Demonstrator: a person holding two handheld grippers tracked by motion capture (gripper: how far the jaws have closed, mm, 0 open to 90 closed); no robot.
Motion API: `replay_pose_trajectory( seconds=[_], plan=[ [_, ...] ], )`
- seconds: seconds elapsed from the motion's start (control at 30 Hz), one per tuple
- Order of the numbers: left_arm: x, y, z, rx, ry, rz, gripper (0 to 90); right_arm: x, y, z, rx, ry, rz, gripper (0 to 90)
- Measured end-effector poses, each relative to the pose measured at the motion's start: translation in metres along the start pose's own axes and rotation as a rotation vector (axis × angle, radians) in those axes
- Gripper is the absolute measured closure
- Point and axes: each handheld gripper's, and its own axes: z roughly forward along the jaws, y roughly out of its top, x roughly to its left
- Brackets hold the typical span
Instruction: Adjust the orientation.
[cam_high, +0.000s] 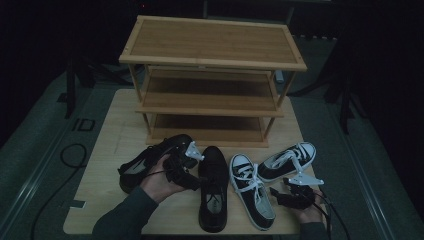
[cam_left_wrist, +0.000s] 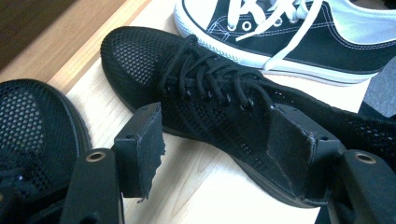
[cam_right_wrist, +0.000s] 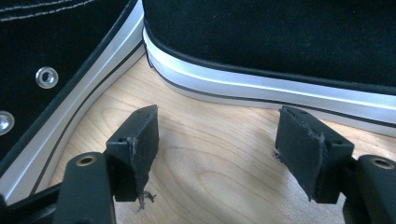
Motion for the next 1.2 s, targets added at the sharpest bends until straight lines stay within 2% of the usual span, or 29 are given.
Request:
replay_pose_trajectory(
  seconds=[0.2,0.47,0.6,0.63,0.8,0.83,0.93,1.0,1.03,1.17,1.2],
  plan=[
    [-0.003,0.003,0.003,0.001,-0.009,0.011,36.9,0.0,0.0,0.0,-0.001,0.0,0.0,30.0],
    [-0.018,0.01,0.02,0.026,0.0,0.042,35.6,0.0,0.0,0.0,-0.001,0.0,-0.001,30.1],
    [-0.019,0.011,0.029,0.057,0.026,0.036,37.8,0.0,0.0,0.0,-0.001,0.0,-0.001,30.0],
    [-0.018,0.01,0.029,0.053,0.012,0.028,37.9,0.0,0.0,0.0,-0.001,0.0,-0.001,30.0],
    [-0.017,0.006,0.028,0.07,0.0,0.023,50.0,0.0,0.0,0.0,0.0,0.001,0.001,30.1],
    [-0.017,0.004,0.028,0.08,-0.003,0.031,53.3,0.0,0.0,0.0,0.0,0.001,0.001,30.1],
    [-0.017,0.003,0.028,0.085,-0.018,0.02,60.2,0.0,0.0,0.0,0.0,0.002,0.001,30.0],
    [-0.017,0.003,0.028,0.085,-0.018,0.02,62.3,0.0,0.0,0.0,0.0,0.002,0.001,30.0],
    [-0.017,0.003,0.028,0.098,-0.025,0.028,71.1,0.0,0.0,0.0,0.001,0.002,0.001,30.0],
    [-0.018,0.002,0.028,0.106,-0.013,0.032,82.4,0.0,0.0,0.0,0.0,0.002,0.0,30.0],
    [-0.017,-0.001,0.027,0.106,0.011,0.028,84.2,0.0,0.0,0.0,0.0,0.002,0.001,30.0]
  ],
)
